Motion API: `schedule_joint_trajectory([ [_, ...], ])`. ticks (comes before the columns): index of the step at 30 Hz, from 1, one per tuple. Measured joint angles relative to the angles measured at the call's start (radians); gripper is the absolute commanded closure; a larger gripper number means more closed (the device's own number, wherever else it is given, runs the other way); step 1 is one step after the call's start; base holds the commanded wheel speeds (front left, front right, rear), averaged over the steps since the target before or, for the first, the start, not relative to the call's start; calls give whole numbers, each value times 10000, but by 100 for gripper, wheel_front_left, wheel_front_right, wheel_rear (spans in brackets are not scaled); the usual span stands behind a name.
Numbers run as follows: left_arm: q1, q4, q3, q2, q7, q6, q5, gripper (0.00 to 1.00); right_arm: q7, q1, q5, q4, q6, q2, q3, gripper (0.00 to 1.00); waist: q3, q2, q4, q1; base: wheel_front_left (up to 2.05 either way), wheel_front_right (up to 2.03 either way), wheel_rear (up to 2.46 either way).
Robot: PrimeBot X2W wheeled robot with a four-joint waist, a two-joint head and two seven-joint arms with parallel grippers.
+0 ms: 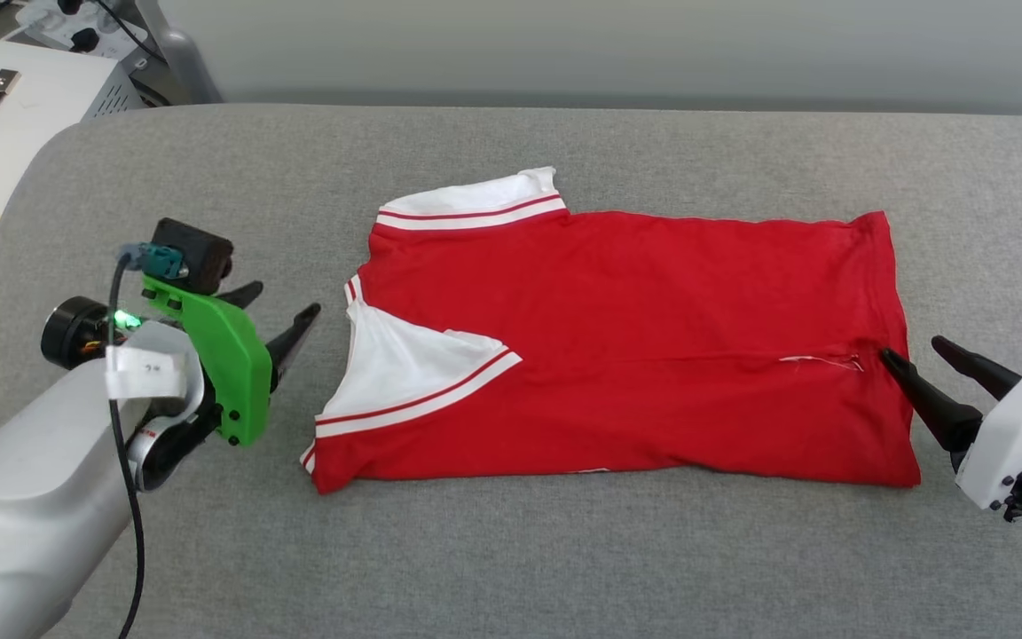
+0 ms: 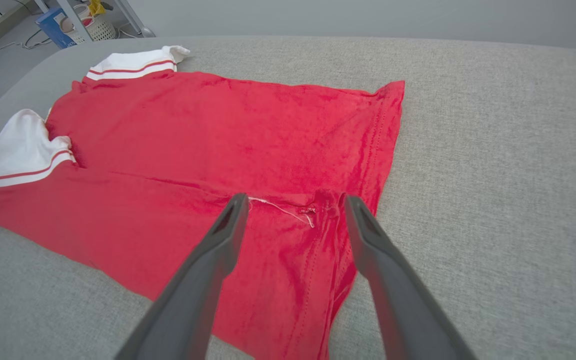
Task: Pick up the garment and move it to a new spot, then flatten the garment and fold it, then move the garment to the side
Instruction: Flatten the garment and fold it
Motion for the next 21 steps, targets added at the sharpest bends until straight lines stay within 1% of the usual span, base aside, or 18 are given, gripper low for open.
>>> schedule_joint_trajectory([
  [1, -53, -153, -163, 84, 558, 0, -86, 0, 19, 81, -36, -19, 0, 4, -63, 0, -37, 0, 16, 0, 0, 0, 0],
  [2, -139, -623, -393, 211, 1939, -2, -447, 0, 196, 247, -165, -104, 0, 54, -263, 0, -84, 0, 32, 0, 0, 0, 0],
  [5, -187, -932, -506, 219, 3047, 0, -980, 0, 447, 386, -221, -217, 0, 121, -418, 0, -82, 0, 25, 0, 0, 0, 0],
  [8, -198, -1014, -796, 247, 4061, 0, -1147, 0, 706, 510, -297, -324, 0, 182, -591, 0, -54, 0, 1, 0, 0, 0, 0],
  [9, -198, -928, -989, 228, 4755, 17, -1476, 0, 955, 590, -366, -426, 0, 253, -742, 0, -7, 0, -31, 0, 0, 0, 0],
  [11, -193, -708, -1070, 150, 5051, 35, -1601, 0, 1101, 650, -403, -487, 0, 326, -834, 0, 56, 0, -66, 0, 0, 0, 0],
  [15, -182, -107, -1126, -178, 5288, 79, -1858, 0, 1386, 663, -564, -604, 0, 539, -940, 0, 218, 0, -173, 0, 0, 0, 0],
  [21, -119, 773, -1235, -593, 5361, 79, -2098, 0, 1639, 648, -899, -709, 0, 821, -1047, 0, 511, 0, -420, 0, 0, 0, 0],
])
